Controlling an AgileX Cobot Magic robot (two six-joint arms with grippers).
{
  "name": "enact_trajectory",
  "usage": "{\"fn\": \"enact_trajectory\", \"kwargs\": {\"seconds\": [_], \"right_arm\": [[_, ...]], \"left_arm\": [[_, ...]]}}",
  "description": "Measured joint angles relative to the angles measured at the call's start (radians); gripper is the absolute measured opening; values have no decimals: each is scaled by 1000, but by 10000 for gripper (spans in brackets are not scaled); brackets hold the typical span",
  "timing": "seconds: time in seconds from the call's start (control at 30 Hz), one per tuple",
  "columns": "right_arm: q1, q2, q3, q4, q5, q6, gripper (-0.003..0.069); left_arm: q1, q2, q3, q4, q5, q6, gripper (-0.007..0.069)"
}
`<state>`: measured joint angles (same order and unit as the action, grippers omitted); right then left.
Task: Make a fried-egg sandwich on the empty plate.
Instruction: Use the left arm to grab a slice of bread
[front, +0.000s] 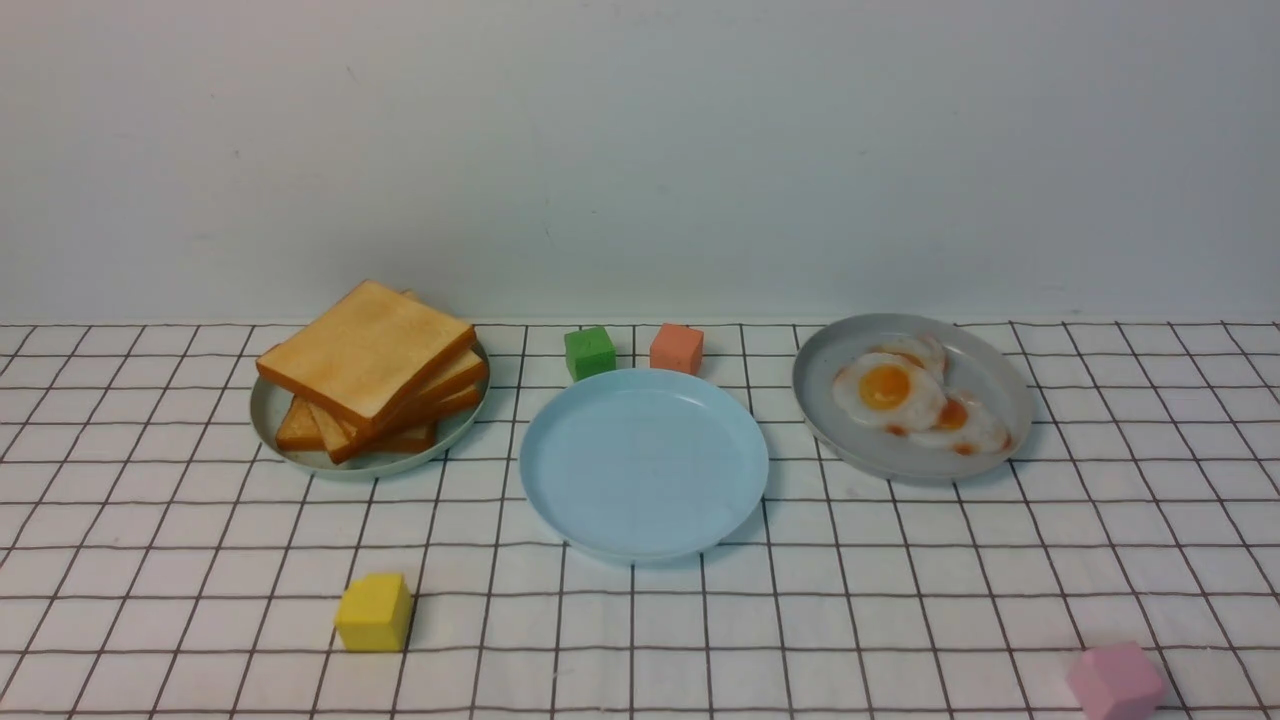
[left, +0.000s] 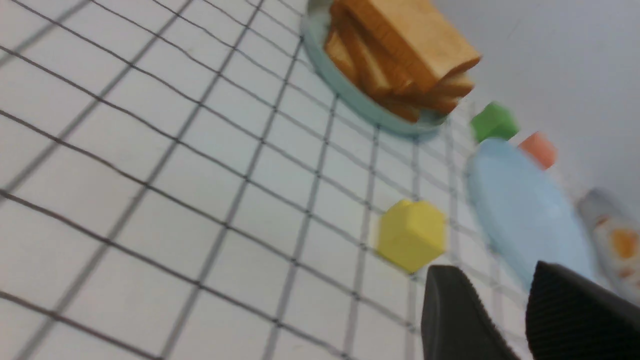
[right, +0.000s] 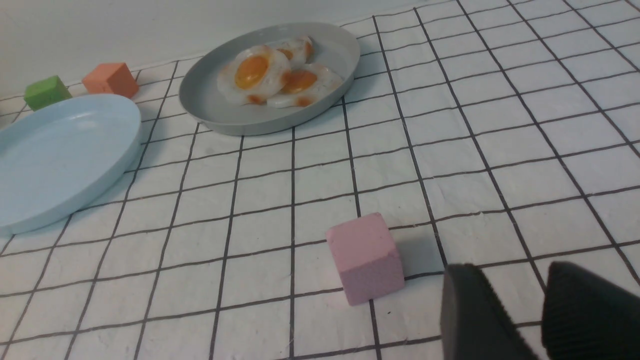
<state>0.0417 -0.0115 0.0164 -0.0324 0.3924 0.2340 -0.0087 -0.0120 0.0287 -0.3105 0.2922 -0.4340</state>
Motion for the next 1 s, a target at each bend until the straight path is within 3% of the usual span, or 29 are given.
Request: {"fn": "enact_trajectory", "kwargs": {"seconds": [0.17,0.3,0.5,0.6,0.67,0.77,0.83,1.0], "right_arm": [[0,0,0,0,0,0,237],[0,0,0,0,0,0,237],[0,0,0,0,0,0,237],[0,0,0,0,0,0,237],[0,0,0,0,0,0,237],[0,0,0,0,-1,0,237],[0,0,0,5,-13,6,237],[0,0,11,148,-90,124,237]], "left_arm": [[0,0,0,-264,-126,-81,237],[0,0,0,-336,-188,-82,224],[0,83,-161,-300,-104,138,79],[0,283,-335,-279,41,364,-11],[0,385,-416,-275,126,451,-13],[0,661,-636,-256,388,622,-13],[0,788,-731,-249,468,659,-13],[0,1032,-892,-244,509,709,-13]]}}
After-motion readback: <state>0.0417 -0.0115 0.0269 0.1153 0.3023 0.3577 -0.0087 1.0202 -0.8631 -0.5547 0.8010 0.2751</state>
